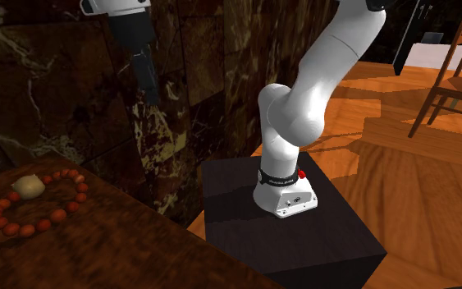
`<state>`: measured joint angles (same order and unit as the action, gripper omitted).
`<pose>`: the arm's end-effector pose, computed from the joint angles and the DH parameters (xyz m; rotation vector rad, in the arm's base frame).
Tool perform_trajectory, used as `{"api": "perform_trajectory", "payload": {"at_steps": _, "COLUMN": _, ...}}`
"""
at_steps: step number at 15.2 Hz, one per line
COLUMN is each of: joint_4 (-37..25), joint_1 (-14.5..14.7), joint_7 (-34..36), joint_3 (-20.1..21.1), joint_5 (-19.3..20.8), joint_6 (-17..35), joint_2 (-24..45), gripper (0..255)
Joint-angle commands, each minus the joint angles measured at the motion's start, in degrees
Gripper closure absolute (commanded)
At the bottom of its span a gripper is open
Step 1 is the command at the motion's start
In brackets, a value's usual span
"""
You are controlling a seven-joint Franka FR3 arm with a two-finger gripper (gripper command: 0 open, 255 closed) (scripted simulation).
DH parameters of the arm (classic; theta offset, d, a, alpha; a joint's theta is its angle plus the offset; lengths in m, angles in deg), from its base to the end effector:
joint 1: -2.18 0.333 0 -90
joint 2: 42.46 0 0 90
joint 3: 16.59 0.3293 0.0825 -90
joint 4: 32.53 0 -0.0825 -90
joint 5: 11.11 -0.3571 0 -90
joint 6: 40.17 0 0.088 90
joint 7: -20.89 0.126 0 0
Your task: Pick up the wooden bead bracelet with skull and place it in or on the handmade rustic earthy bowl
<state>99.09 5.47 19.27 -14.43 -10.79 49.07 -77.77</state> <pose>0.3113 0.0317 0.5561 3.0995 0.1790 -0.1910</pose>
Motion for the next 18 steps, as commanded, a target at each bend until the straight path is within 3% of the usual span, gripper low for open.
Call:
{"api": "perform_trajectory", "payload": {"at_steps": 1, "joint_4": -2.3, "joint_1": 1.0, "joint_7": 2.1, "joint_3": 1.6, "joint_5": -2.0, "joint_6": 0.8, "joint_2": 3.1, "gripper": 0}}
{"api": "perform_trajectory", "payload": {"at_steps": 16, "joint_4": -27.8, "joint_1": 5.3, "joint_7": 11.8, "joint_3": 8.4, "joint_5": -9.3, "joint_6": 4.4, "joint_2": 31.2, "gripper": 0}}
{"api": "perform_trajectory", "payload": {"at_steps": 18, "joint_4": -27.8, "joint_1": 5.5, "joint_7": 12.0, "joint_3": 8.6, "joint_5": -9.4, "joint_6": 5.2, "joint_2": 31.9, "gripper": 0}}
